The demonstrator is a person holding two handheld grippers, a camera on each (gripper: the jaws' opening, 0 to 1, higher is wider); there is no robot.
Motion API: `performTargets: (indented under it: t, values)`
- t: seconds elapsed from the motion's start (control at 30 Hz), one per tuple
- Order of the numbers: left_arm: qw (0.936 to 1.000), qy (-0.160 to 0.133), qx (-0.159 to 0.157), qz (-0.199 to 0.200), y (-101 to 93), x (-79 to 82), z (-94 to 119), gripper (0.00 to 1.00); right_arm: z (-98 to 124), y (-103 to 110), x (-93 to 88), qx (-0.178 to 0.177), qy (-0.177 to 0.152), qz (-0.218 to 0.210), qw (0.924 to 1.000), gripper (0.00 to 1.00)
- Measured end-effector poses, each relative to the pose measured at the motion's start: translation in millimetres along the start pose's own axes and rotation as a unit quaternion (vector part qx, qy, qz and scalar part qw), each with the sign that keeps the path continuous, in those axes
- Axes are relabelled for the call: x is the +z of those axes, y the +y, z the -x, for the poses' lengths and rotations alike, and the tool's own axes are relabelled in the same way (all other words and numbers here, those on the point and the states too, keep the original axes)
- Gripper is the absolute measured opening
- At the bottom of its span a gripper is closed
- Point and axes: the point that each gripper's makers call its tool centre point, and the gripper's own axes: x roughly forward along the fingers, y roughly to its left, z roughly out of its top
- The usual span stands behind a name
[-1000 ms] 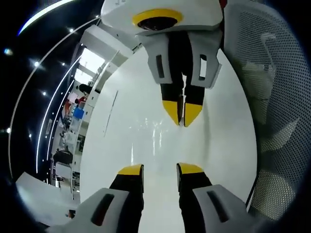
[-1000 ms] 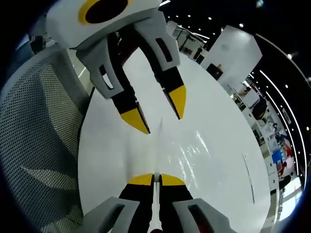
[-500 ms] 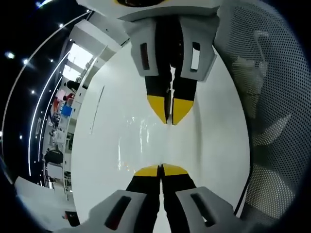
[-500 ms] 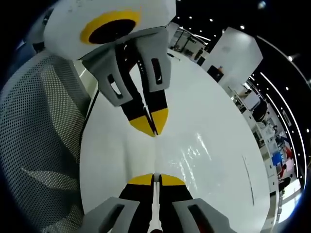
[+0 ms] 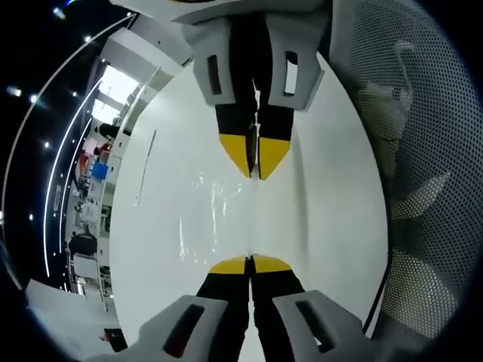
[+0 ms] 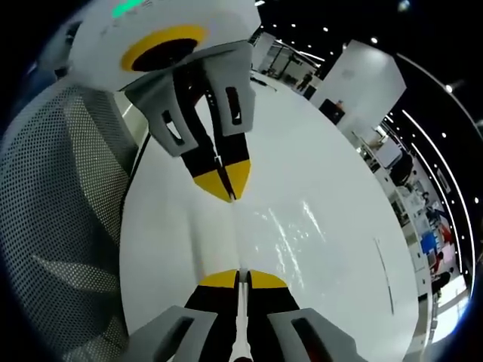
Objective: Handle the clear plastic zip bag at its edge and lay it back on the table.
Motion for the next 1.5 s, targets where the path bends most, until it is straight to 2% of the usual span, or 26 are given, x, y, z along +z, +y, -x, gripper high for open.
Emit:
performTargets:
  t: [0.3, 0.63, 1.5]
  values:
    - [1.0, 0.003, -0.005, -0.006, -4.9, -0.9, 1.5, 0.0, -1.5, 4.6, -10.4, -0.007, 0.001, -0.017, 0.9998, 0.0]
    - [0.9999, 0.003, -0.008, -0.007, -7.9, 0.5, 1.2, 0.0, 7.9, 6.9, -17.8, -0.012, 0.008, -0.026, 0.9996, 0.0]
    - [0.9999, 0.007, -0.01, -0.003, -9.2, -5.4, 0.4, 0.0, 15.9, 3.3, -42.7, -0.02, 0.027, -0.043, 0.9985, 0.0]
